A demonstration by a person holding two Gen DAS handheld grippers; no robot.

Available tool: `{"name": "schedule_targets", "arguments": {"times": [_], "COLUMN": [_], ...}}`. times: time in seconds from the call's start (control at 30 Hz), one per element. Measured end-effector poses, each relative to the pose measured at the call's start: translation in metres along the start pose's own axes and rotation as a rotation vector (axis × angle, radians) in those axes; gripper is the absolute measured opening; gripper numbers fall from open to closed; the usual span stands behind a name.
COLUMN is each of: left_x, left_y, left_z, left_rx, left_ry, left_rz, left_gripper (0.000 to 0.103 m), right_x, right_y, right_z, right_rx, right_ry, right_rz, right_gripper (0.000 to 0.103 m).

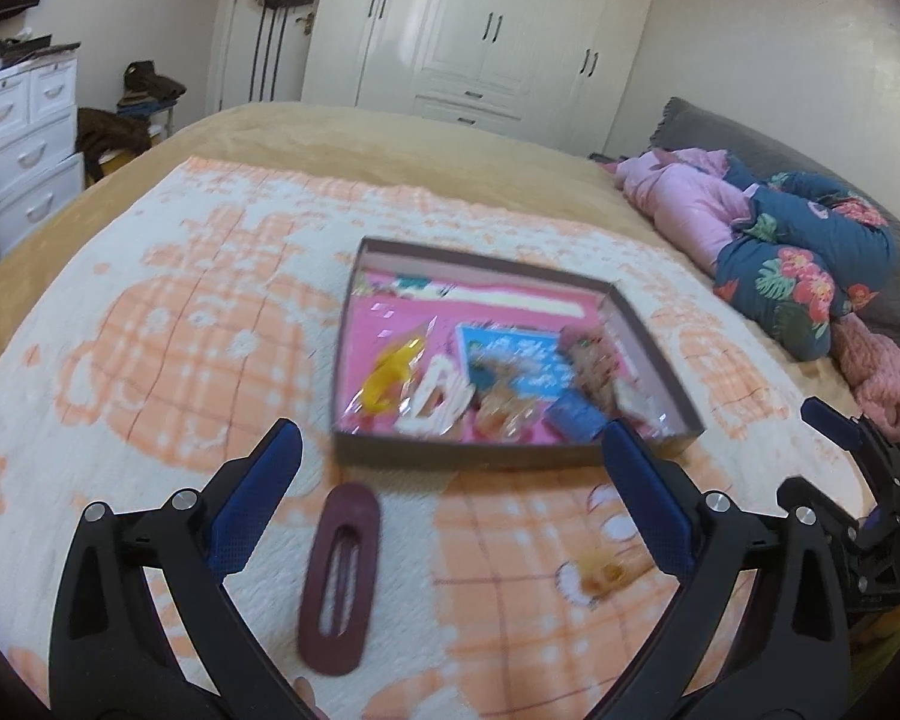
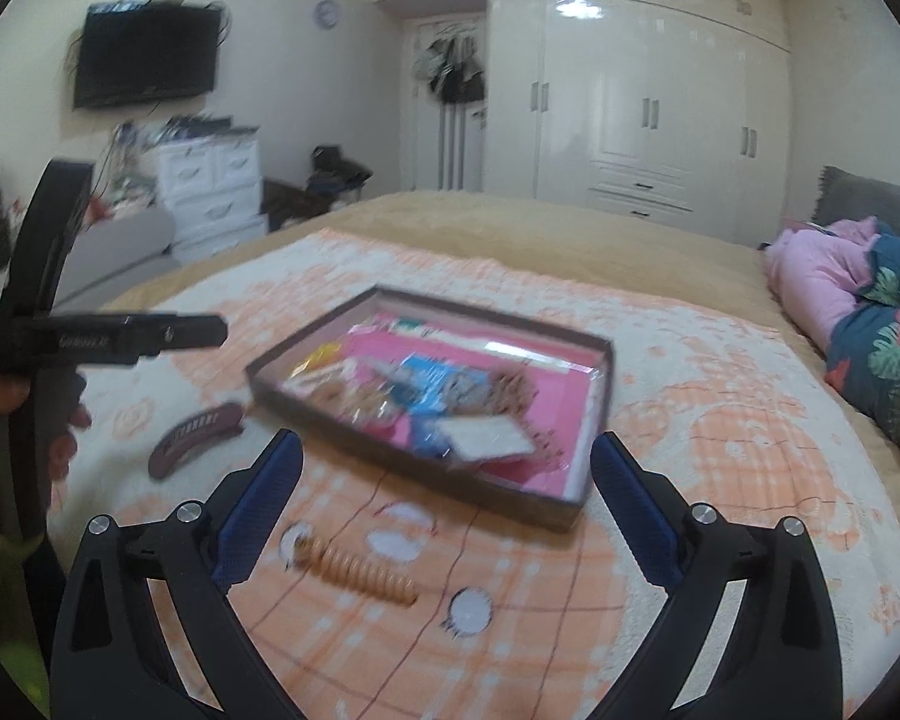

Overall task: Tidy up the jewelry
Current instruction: 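Withdraw both open tools from the box, then grasp the maroon hair clip with left tool while right tool grasps the tan coiled hair tie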

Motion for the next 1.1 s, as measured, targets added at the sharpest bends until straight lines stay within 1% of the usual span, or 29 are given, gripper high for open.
{"name": "schedule_targets", "arguments": {"times": [0.07, 0.27, 0.37, 0.47, 0.6, 0.67, 0.77, 0.8, 0.83, 0.87, 0.93, 0.97, 1.0, 1.1], "left_x": [0.006, 0.028, 0.039, 0.050, 0.062, 0.065, 0.071, 0.073, 0.075, 0.078, 0.080, 0.081, 0.081, 0.082], "left_y": [0.000, 0.000, -0.002, -0.006, -0.012, -0.015, -0.019, -0.021, -0.022, -0.024, -0.025, -0.026, -0.026, -0.026], "left_z": [0.006, 0.022, 0.029, 0.034, 0.041, 0.043, 0.046, 0.046, 0.046, 0.046, 0.045, 0.045, 0.045, 0.045], "left_rx": [-0.006, -0.047, -0.065, -0.082, -0.096, -0.097, -0.094, -0.092, -0.090, -0.085, -0.084, -0.082, -0.082, -0.082], "left_ry": [0.005, -0.023, -0.033, -0.047, -0.054, -0.055, -0.059, -0.060, -0.061, -0.062, -0.068, -0.072, -0.074, -0.074], "left_rz": [0.012, 0.057, 0.082, 0.114, 0.142, 0.149, 0.167, 0.173, 0.179, 0.187, 0.191, 0.192, 0.194, 0.200], "left_gripper": [0.092, 0.092, 0.092, 0.092, 0.092, 0.092, 0.091, 0.089, 0.085, 0.083, 0.078, 0.076, 0.073, 0.064], "right_x": [0.012, 0.044, 0.060, 0.071, 0.084, 0.088, 0.091, 0.092, 0.092, 0.093, 0.093, 0.092, 0.092, 0.089], "right_y": [-0.005, -0.022, -0.033, -0.042, -0.057, -0.062, -0.069, -0.070, -0.073, -0.074, -0.075, -0.074, -0.073, -0.070], "right_z": [0.007, 0.031, 0.039, 0.045, 0.053, 0.057, 0.061, 0.062, 0.064, 0.065, 0.068, 0.069, 0.071, 0.074], "right_rx": [-0.012, -0.062, -0.076, -0.095, -0.093, -0.100, -0.120, -0.131, -0.150, -0.166, -0.196, -0.196, -0.201, -0.224], "right_ry": [0.028, 0.143, 0.172, 0.180, 0.240, 0.257, 0.257, 0.249, 0.231, 0.211, 0.171, 0.165, 0.163, 0.136], "right_rz": [0.028, 0.111, 0.156, 0.187, 0.235, 0.248, 0.266, 0.272, 0.282, 0.290, 0.298, 0.295, 0.292, 0.291], "right_gripper": [0.094, 0.094, 0.094, 0.094, 0.093, 0.090, 0.083, 0.079, 0.072, 0.069, 0.052, 0.048, 0.039, 0.023]}}
Point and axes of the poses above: each gripper's, at about its wrist camera, not at the fingertips, and y roughly against the way its jaws point, z to its left, x to its underside, the point moved 9 cm from there along -y, roughly the way its jaws point, and after that the axes turned 9 degrees about -z, right-handed, at the moved point
